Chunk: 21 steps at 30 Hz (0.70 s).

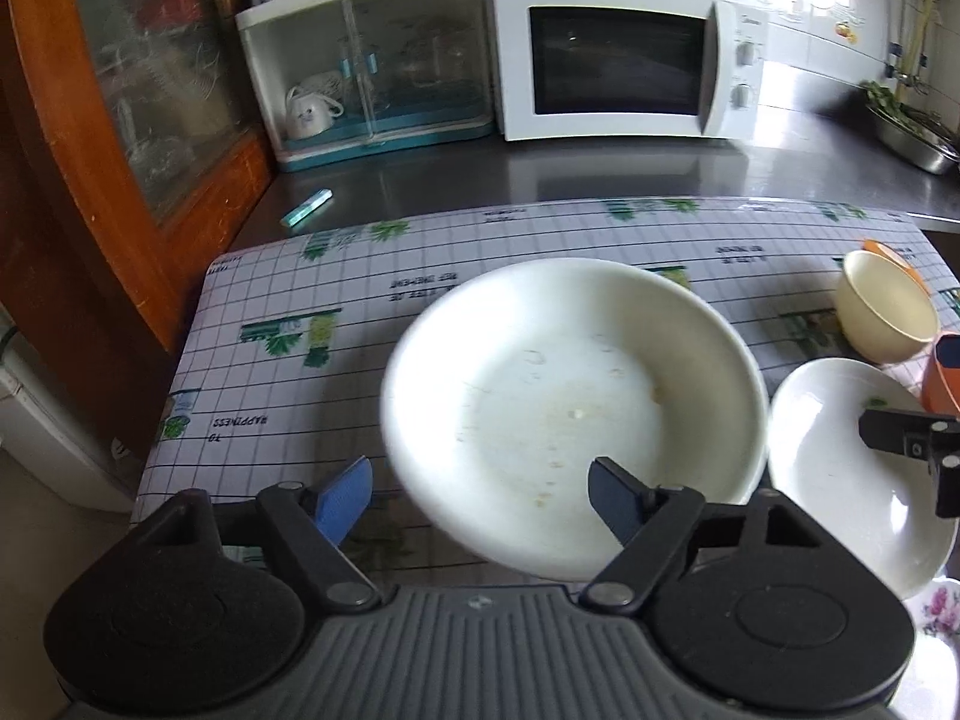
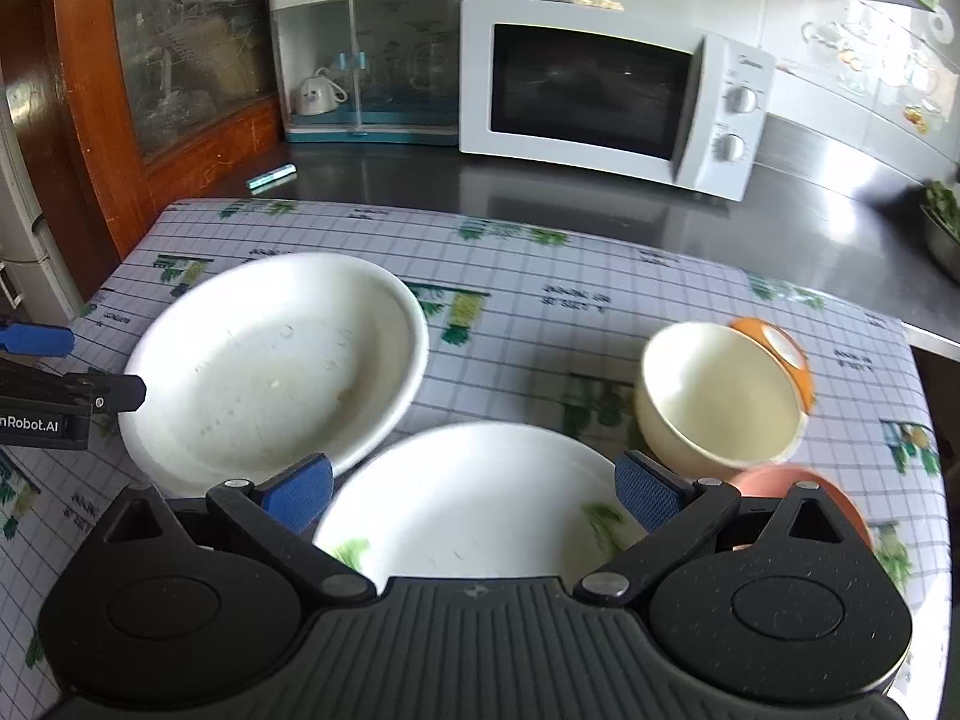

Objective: Organize plates and bowls

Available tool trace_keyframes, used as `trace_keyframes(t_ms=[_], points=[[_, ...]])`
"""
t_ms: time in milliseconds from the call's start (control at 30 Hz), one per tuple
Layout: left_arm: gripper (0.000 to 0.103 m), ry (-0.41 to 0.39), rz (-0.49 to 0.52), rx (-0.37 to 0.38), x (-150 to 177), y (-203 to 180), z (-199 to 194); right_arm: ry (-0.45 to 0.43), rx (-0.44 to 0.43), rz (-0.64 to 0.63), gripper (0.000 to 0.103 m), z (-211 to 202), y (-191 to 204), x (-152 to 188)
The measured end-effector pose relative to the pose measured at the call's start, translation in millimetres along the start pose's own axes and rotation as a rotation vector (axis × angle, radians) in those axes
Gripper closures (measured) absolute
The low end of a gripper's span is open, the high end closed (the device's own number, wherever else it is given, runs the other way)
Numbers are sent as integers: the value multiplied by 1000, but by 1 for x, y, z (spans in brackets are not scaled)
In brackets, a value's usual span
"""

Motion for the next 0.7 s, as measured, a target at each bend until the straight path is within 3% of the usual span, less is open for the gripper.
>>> trace_keyframes(t_ms=[333, 700], points=[[42, 58, -67, 2, 16, 49, 39, 67, 3, 5, 0, 62, 26, -11], [53, 56, -37, 27, 14, 52, 63, 105, 19, -39, 0, 94, 42, -9]])
Point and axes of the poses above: each gripper's, at about its wrist camera, not at the fingertips, and z roughly the way its jaws point, y to its left, x to its underside, the point moved 10 cm from there along z, roughly the way its jaws point, and after that the axes turned 15 degrees about z, right-handed, at the moved point
